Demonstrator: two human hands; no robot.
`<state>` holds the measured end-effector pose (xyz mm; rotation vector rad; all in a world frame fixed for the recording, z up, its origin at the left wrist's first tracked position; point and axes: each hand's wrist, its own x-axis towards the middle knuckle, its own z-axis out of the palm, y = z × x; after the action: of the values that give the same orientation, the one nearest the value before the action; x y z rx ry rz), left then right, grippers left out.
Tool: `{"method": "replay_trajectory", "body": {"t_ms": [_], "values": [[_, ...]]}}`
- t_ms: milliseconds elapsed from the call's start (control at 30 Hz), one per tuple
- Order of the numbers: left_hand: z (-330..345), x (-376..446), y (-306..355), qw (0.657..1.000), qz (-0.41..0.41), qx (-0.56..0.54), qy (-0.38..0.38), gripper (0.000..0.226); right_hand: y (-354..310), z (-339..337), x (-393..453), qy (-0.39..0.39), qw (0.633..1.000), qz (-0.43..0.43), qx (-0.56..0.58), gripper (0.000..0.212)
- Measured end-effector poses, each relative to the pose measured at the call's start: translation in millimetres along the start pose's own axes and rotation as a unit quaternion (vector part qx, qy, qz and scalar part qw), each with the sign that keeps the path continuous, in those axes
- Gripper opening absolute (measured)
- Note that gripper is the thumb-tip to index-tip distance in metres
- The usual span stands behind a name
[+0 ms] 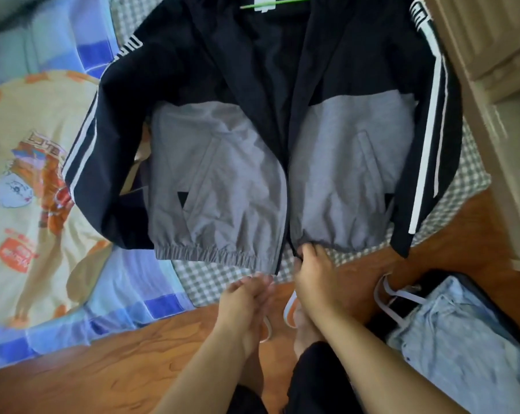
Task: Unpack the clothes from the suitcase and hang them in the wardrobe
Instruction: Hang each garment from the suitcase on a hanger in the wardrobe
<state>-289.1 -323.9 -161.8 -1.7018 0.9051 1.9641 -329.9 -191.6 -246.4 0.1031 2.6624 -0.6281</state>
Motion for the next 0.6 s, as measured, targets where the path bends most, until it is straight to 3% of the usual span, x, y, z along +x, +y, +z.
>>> {"method": "replay_trajectory", "body": {"t_ms": [167, 267, 367, 467, 533, 600], "values": [[8.9, 6.5, -2.1, 0.999, -0.031, -0.008, -0.020, 0.017, 13.7, -60.6, -32.2, -0.042, 0.996, 0.037, 0.070, 0.008], [19.4, -2.9, 7.9, 0.995, -0.042, -0.037, -0.084, 0.010, 6.6, -100.7, -43.5, -0.041, 0.993, -0.059, 0.098, 0.012], [31.3, -22.7, 16.6, 0.975, -0.036, -0.106, -0.192, 0.009, -10.3, -128.4, -43.0, 0.026, 0.972, -0.205, 0.116, 0.023], [42.8, -45.1, 26.4, 0.950, -0.006, -0.147, -0.276, 0.024, -25.0, -142.4, -34.1, 0.079, 0.952, -0.255, 0.149, 0.026], [47.0, -58.3, 32.6, 0.941, 0.015, -0.178, -0.287, 0.029, -35.6, -147.9, -29.0, 0.114, 0.942, -0.265, 0.171, 0.024], [48.5, -70.6, 37.1, 0.942, 0.034, -0.198, -0.270, 0.017, -44.2, -150.8, -28.2, 0.139, 0.932, -0.271, 0.194, 0.021]]}}
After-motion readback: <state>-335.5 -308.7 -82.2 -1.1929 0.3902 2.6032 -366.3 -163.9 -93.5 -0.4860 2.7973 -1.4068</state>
